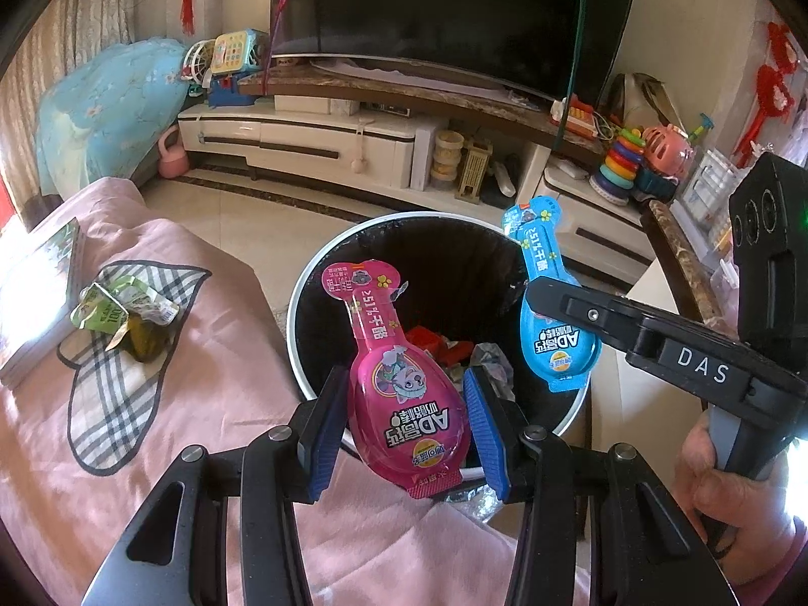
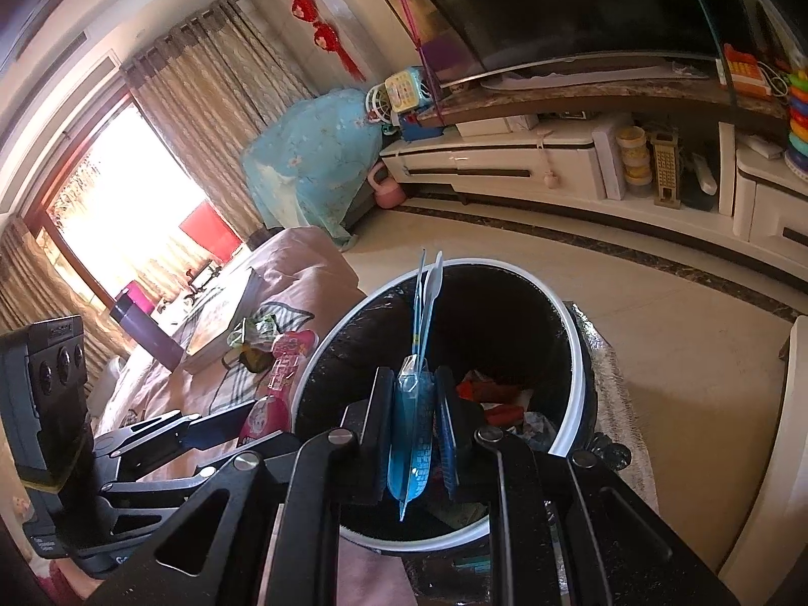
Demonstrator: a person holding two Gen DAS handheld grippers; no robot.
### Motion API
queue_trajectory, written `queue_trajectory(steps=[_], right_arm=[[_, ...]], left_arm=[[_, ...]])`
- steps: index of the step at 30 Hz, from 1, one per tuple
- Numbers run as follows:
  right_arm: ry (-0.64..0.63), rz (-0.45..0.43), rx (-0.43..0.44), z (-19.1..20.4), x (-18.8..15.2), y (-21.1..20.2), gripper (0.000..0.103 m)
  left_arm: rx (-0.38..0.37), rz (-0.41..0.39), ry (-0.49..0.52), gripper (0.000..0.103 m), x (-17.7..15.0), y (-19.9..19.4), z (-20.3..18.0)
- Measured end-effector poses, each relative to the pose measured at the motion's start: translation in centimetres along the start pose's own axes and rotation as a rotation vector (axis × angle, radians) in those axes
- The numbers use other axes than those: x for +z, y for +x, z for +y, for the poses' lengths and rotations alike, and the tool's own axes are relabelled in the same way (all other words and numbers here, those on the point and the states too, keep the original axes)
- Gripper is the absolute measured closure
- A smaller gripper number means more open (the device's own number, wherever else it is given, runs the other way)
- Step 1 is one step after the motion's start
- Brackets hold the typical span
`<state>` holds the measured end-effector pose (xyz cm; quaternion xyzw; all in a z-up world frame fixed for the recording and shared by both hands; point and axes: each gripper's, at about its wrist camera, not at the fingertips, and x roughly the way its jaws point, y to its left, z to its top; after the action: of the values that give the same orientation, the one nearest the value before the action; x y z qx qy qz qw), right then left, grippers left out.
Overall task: Collect trash
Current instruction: 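Carry the pink and blue milk bottles over the bin with both tools, then open both tools to drop the pink and blue bottles into the bin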
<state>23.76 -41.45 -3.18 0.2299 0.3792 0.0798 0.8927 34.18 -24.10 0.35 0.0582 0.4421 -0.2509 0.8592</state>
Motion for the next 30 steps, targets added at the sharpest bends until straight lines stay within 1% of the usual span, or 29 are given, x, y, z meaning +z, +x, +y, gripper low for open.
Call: queue_trajectory(steps=[10, 30], right_arm=[[0.006, 0.012, -0.018, -0.3, 0.3, 0.4, 0.087], [-0.009, 0.053, -0.049, -0.7, 1.2, 1.6, 0.087]], left_arm=[[0.014, 0.017, 0.002, 0.058, 0.8, 1.2, -0.1], [0.018, 0.045, 0.019, 0.058, 1.8, 2.7, -0.8]])
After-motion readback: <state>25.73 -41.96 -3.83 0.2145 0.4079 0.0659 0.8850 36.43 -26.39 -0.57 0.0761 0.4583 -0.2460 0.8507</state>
